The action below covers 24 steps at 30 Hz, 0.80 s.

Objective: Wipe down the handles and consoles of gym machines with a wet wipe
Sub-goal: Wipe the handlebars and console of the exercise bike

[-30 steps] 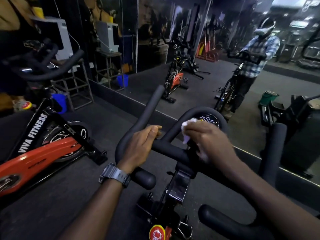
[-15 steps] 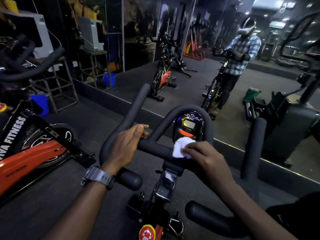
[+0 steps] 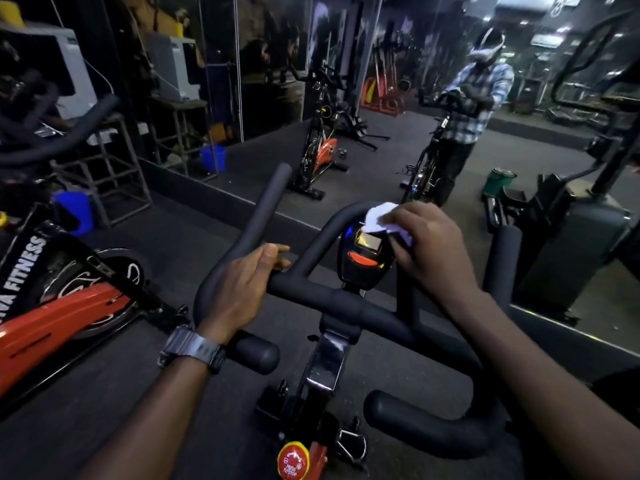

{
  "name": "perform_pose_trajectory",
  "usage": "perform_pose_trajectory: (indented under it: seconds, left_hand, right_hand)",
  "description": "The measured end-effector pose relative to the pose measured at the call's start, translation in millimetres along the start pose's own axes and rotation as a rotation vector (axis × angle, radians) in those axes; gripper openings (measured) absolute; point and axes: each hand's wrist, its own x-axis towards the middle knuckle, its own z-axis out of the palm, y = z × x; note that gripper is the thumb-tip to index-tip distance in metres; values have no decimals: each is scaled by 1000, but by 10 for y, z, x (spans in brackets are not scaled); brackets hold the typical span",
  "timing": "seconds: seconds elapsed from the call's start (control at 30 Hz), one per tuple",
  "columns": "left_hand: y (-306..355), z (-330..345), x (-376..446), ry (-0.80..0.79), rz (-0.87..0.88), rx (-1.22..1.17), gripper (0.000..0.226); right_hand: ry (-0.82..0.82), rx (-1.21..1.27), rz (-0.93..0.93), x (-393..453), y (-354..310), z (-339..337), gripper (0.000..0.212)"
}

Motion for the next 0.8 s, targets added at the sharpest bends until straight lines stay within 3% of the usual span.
perform_pose_trajectory:
  seconds: [0.1, 0.23, 0.33, 0.5, 0.63, 0.8]
  left_hand:
    - [0, -2, 5, 8, 8, -18, 73]
    - [48, -19, 5, 64, 18, 50, 70]
    - [15, -32, 22, 169, -17, 58, 72]
    - [-81, -91, 93, 395, -206, -100, 70]
    - [-128, -130, 118, 476, -286, -221, 75]
    - [-93, -166, 118, 557, -328, -260, 74]
  right_hand:
    - [-79, 19, -72, 88, -266, 193, 32]
    - [-267, -4, -137, 156, -725, 632, 17]
    - [-409, 21, -214, 34, -996, 972, 21]
    - [-456, 181, -355, 62, -1305, 1269, 17]
    - [-425, 232, -496, 197, -1352, 1375, 19]
    - [-431, 307, -253, 243, -1163, 1460, 22]
